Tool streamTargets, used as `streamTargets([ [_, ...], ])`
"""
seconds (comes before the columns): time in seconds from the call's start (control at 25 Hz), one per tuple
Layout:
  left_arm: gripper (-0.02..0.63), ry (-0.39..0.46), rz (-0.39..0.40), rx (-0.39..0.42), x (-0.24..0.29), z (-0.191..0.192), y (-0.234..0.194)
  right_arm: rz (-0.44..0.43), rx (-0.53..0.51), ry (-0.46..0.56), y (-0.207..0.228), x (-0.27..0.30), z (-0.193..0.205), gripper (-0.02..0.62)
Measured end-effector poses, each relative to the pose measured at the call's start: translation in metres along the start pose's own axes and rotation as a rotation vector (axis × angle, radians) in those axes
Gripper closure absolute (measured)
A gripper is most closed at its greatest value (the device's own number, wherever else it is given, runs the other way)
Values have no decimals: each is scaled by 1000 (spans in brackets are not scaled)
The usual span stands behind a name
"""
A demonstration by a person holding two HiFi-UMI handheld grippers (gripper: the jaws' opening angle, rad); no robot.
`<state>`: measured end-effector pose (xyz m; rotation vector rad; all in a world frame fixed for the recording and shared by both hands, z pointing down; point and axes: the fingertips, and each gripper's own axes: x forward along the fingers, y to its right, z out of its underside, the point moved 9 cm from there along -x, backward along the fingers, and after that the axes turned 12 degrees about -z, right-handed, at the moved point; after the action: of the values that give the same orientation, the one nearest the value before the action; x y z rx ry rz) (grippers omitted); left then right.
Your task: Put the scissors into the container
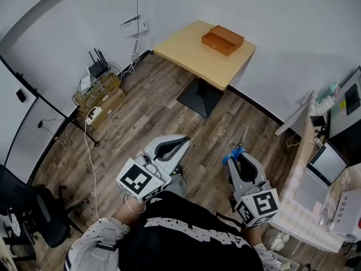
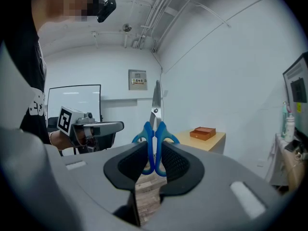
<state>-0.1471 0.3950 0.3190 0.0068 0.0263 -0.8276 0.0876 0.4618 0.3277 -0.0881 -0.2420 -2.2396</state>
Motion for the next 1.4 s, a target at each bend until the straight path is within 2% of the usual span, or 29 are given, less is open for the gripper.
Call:
streamTargets([
  [0.6, 604, 50, -8, -12, 55, -1, -84, -7, -70, -9, 37, 91, -42, 491],
  [1.08, 604, 48, 8, -1, 65, 7, -160, 18, -92, -16, 37, 166, -55, 491],
  [1.4, 604, 17, 26, -7, 72, 16, -179, 52, -87, -43, 35, 183, -52, 491],
])
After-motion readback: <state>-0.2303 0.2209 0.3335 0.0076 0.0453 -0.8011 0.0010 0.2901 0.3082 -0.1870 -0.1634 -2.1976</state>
